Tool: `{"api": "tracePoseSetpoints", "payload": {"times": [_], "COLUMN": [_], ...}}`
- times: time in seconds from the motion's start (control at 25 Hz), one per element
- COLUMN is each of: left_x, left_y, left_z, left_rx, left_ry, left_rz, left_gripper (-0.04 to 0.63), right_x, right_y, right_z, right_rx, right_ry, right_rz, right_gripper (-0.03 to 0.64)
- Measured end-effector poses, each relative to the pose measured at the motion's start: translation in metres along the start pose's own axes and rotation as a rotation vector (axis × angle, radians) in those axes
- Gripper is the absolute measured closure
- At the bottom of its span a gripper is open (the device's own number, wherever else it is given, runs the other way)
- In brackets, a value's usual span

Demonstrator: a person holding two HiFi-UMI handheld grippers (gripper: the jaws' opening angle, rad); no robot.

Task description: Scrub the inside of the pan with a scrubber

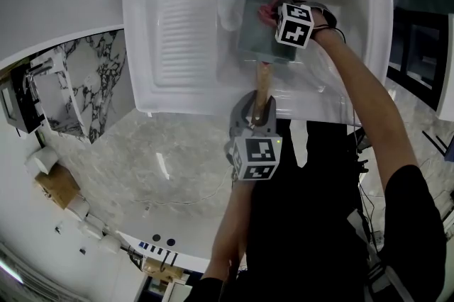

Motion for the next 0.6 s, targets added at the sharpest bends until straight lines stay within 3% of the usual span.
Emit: {"api": "tracePoseSetpoints", "payload": {"times": [0.16, 0.28, 0.6], "left_x": [-0.001, -0.001, 0.0], "left_y": [-0.001, -0.001, -0.002], "left_z": [0.0, 0.0, 0.0], "left_rx": [0.0, 0.001, 0.0], "left_ry": [0.005, 0.009, 0.019], "left_rz": [0.006, 0.009, 0.009], "left_gripper": [0.436, 0.436, 0.436], "right_x": [-0.007, -0.006, 0.025], "right_y": [-0.001, -0.004, -0.015], "right_z": [-0.015, -0.014, 0.026], "right_rx": [-0.038, -0.031, 0.081], "right_ry": [-0.071, -0.063, 0.323], "right_rz": [-0.022, -0.006, 0.088], "right_gripper": [0.578, 0.578, 0.578]}}
Point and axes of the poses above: the fingertips, and each gripper's own axes: x backward along the fingers, z to its left, y out of its top, the point moved 9 cm from there along x, backward along the fingers, and after that the axes turned 15 degrees about -x, right-handed, at the moved point
